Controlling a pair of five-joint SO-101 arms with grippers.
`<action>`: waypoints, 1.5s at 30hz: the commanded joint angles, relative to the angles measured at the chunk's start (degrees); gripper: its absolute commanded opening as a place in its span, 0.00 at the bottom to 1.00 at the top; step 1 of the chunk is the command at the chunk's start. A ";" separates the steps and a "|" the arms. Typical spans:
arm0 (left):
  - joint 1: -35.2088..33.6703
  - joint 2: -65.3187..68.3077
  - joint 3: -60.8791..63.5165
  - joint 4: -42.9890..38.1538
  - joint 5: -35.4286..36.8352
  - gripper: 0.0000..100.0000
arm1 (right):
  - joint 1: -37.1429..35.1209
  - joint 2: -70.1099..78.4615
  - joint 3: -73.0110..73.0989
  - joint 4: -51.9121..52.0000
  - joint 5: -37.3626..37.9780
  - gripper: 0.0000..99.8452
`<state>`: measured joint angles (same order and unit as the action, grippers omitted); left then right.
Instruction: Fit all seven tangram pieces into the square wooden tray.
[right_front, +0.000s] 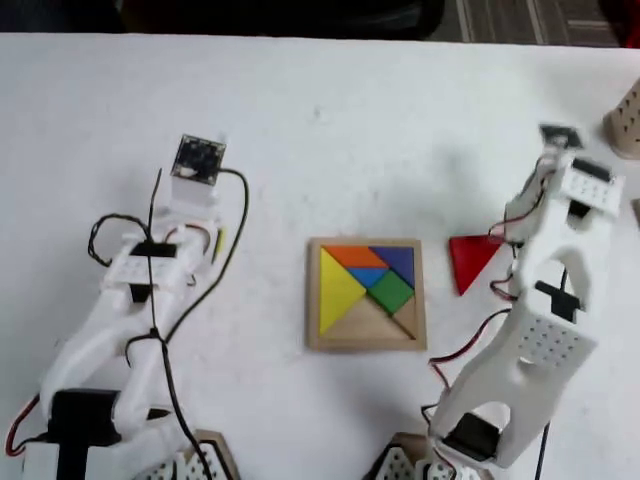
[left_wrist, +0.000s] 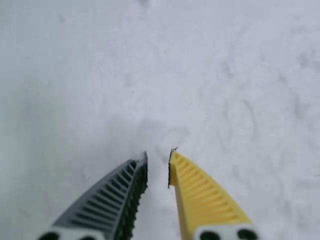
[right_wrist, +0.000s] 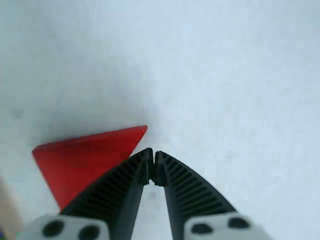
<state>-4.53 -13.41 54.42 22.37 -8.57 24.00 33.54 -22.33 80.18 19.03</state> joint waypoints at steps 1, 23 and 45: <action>1.27 -0.75 -0.26 -1.41 -0.53 0.11 | -2.95 -0.92 -14.42 15.96 -8.70 0.01; 1.27 -0.75 -0.35 -1.49 -0.53 0.11 | -14.55 -21.93 28.57 -4.26 -50.02 0.01; 1.27 -0.75 -0.26 -1.49 -0.53 0.11 | -17.80 -3.82 11.08 -7.52 -62.07 0.25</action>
<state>-4.44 -13.41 54.42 22.37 -8.57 7.12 28.09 -5.19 71.30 -42.77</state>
